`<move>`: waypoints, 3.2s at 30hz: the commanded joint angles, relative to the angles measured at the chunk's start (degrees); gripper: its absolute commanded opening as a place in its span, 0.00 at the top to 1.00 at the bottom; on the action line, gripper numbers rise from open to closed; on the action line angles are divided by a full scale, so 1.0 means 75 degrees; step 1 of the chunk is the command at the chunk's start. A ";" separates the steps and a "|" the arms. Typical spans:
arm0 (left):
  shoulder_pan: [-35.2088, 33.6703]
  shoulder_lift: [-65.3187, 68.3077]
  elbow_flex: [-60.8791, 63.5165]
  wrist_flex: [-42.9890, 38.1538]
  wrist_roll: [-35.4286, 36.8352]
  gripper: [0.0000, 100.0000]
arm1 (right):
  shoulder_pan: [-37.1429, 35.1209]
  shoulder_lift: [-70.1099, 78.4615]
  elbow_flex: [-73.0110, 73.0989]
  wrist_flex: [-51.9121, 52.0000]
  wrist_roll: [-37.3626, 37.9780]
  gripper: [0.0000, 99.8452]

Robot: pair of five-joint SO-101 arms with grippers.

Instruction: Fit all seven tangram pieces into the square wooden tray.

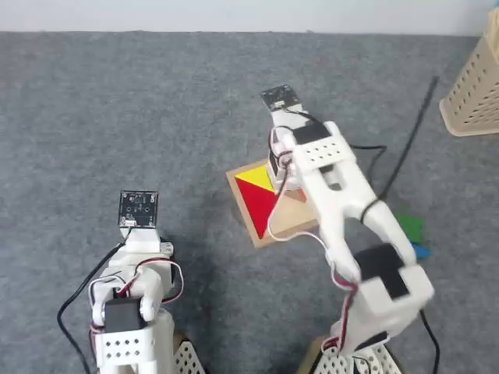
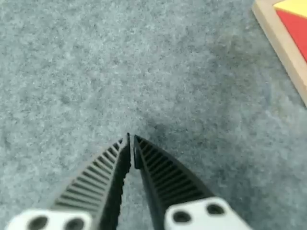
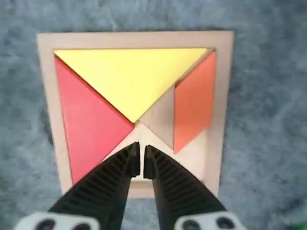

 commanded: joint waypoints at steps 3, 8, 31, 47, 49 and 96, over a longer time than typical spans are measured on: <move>-0.0035 -0.0164 -0.0147 0.0047 0.0059 0.99 | 0.1506 -0.1940 0.0574 0.0651 0.0574 0.97; -0.0035 -0.0164 -0.0147 0.0047 0.0059 0.99 | 0.3464 -0.2081 0.1453 0.1073 0.0352 0.89; -0.0035 -0.0164 -0.0147 0.0047 0.0059 0.99 | 0.5128 -0.0029 0.1887 -0.0498 0.3059 0.78; -0.0035 -0.0164 -0.0147 0.0047 0.0059 0.99 | 0.5070 0.0944 0.1289 -0.0651 0.3083 0.94; -0.0035 -0.0164 -0.0147 0.0047 0.0059 0.99 | 0.4741 0.0932 0.0926 -0.0182 0.3071 0.94; -0.0035 -0.0164 -0.0147 0.0047 0.0059 0.99 | 0.3686 -0.1577 0.2719 -0.0369 0.2075 0.79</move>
